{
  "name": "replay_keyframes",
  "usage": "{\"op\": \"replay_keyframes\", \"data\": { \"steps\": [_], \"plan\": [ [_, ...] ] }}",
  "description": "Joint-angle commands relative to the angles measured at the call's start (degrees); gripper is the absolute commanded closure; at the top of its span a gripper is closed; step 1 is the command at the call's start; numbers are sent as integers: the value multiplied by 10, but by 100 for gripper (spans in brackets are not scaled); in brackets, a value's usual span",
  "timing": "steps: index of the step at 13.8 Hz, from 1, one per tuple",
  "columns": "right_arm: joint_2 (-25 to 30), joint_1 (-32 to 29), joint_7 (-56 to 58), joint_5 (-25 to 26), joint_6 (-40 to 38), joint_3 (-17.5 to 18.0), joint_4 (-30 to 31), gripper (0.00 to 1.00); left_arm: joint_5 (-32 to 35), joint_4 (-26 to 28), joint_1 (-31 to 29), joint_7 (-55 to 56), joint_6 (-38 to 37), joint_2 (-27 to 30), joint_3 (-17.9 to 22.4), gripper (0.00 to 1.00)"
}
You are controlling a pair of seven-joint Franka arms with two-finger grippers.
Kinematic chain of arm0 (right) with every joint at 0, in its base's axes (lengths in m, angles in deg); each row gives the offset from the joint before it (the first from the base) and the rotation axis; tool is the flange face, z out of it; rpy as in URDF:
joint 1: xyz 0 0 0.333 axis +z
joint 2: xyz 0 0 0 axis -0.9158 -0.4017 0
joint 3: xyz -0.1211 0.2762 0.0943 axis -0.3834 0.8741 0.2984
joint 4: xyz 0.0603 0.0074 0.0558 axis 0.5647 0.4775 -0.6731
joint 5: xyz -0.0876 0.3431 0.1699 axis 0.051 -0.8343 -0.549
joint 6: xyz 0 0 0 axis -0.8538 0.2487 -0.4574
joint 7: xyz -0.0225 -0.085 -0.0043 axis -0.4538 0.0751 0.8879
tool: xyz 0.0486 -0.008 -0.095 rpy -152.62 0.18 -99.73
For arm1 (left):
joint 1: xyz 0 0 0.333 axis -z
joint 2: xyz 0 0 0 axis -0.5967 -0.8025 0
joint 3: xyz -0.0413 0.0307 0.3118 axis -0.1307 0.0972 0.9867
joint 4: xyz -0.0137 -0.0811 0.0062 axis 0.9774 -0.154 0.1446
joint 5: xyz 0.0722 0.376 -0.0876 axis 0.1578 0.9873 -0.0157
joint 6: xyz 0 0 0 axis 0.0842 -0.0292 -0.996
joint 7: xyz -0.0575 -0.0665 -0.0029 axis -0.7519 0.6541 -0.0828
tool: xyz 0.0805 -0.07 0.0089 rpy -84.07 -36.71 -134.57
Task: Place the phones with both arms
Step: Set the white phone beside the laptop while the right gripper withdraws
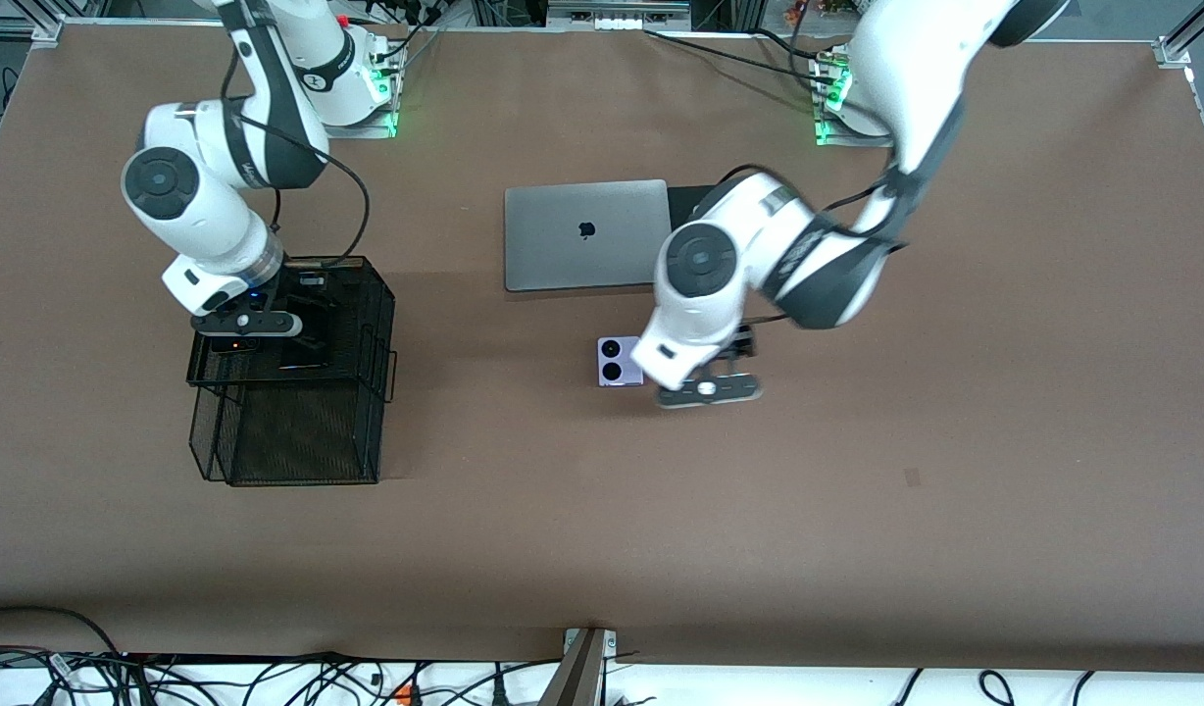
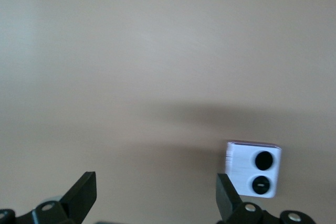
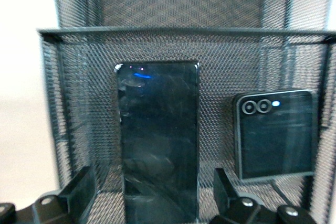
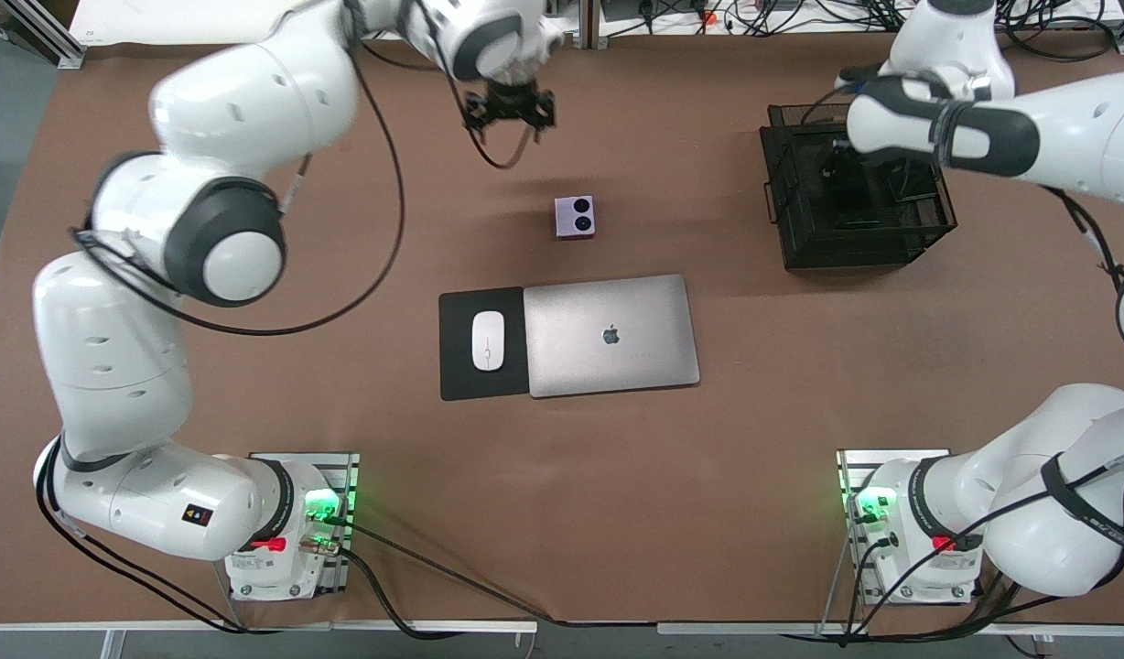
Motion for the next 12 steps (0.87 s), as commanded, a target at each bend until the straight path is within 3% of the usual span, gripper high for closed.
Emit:
{"op": "replay_keyframes", "data": {
  "steps": [1,4,8,9,12],
  "plan": [
    [6,1,-2,-7,-118,-1,-99,0,-5,18,-51,-76,-79,59,1,0],
    [-1,9,-22,-24,-177,1,-176,0,-12,17,-122,-210,-110,111,0,0],
    [-72,48,-132,-79,-178,22,-247,0,-27,14,-197,-336,-154,156,2,0],
    [-97,54,-167,-95,-178,38,-271,0,-54,20,-197,-361,-153,184,15,0],
    [-180,55,-246,-147,-178,97,-359,0,-128,47,-183,-403,-155,246,116,0]
  ]
}}
